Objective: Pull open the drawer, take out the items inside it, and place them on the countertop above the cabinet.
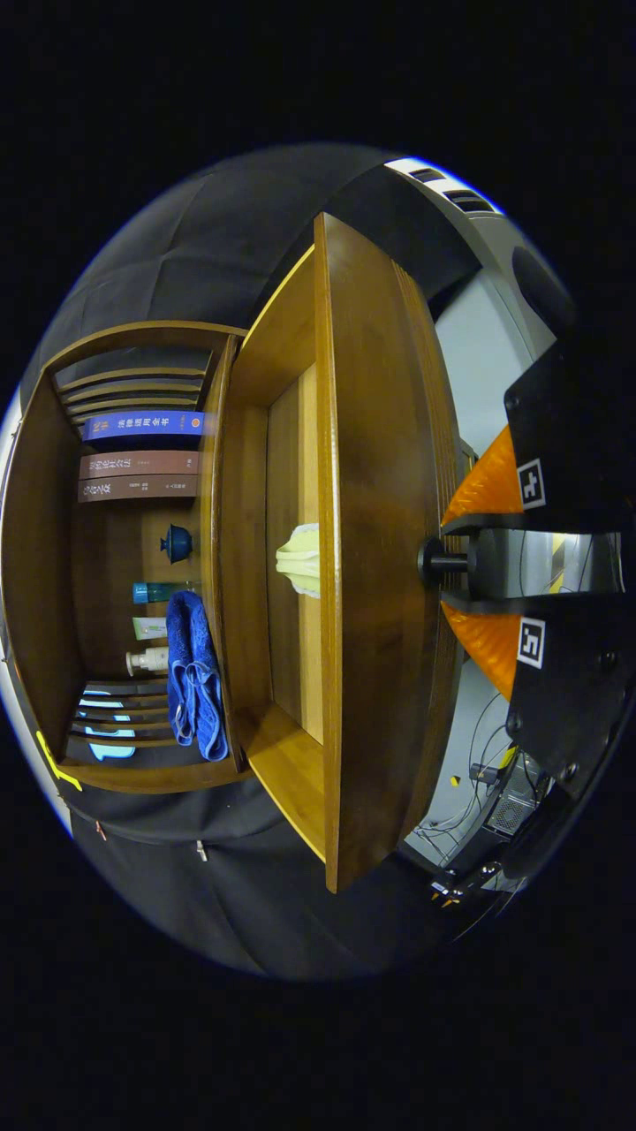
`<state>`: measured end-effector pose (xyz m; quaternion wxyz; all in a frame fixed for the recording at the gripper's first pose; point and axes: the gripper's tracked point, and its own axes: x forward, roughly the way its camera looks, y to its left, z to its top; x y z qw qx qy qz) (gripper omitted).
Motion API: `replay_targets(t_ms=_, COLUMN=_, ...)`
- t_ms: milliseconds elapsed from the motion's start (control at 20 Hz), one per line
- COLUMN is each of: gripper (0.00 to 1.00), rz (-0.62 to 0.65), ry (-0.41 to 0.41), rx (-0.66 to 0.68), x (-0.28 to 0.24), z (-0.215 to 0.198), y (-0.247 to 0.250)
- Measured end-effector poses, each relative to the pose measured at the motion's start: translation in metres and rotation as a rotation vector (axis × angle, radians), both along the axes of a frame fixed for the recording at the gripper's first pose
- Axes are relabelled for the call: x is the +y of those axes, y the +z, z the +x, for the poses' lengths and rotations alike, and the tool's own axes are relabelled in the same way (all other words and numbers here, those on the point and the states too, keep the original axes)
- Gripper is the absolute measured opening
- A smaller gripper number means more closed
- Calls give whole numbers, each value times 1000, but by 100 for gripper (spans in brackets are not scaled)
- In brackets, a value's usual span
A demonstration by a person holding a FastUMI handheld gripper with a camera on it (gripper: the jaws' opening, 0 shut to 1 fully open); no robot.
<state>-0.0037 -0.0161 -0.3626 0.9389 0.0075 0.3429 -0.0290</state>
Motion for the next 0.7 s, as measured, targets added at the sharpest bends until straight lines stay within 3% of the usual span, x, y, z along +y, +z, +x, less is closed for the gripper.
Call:
replay_targets(t_ms=200, gripper=47, rz=16, ry=15, rx=27, x=4, z=-8, y=3)
replay_targets(t_ms=350, gripper=100, rz=26, ry=-8, rx=19, x=2, z=-20, y=25)
replay_targets(t_ms=500, gripper=99, rz=41, ry=6, rx=-6, x=5, z=-14, y=67)
replay_targets(t_ms=700, gripper=100, rz=104, ry=45, rx=-40, x=9, z=31, y=104)
